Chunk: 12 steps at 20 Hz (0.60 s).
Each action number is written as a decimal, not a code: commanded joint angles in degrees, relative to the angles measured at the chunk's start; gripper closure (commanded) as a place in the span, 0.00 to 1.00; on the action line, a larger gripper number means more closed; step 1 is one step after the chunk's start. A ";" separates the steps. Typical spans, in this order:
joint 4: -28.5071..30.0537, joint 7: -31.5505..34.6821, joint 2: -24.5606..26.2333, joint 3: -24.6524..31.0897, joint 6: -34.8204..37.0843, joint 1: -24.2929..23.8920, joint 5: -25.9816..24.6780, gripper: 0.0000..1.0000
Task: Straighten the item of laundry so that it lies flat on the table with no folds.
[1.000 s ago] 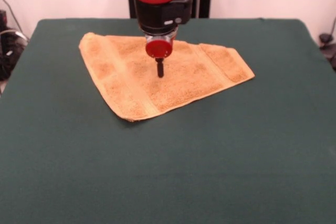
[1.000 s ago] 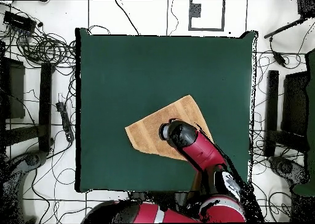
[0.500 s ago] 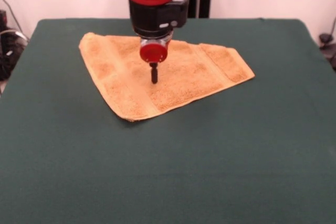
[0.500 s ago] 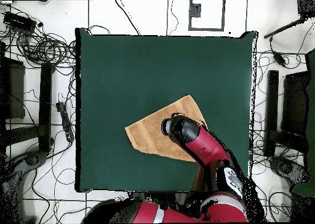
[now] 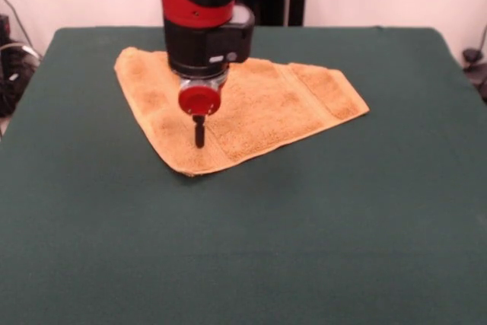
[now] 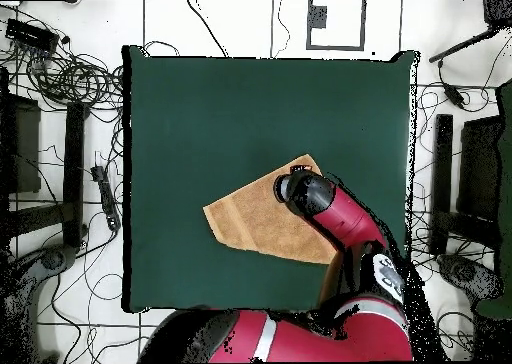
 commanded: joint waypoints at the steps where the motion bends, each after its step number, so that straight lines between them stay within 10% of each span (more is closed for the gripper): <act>1: -6.30 2.12 3.63 4.56 3.59 -1.35 -1.18 0.00; 12: -4.61 7.30 4.63 9.13 0.67 -1.71 2.75 0.00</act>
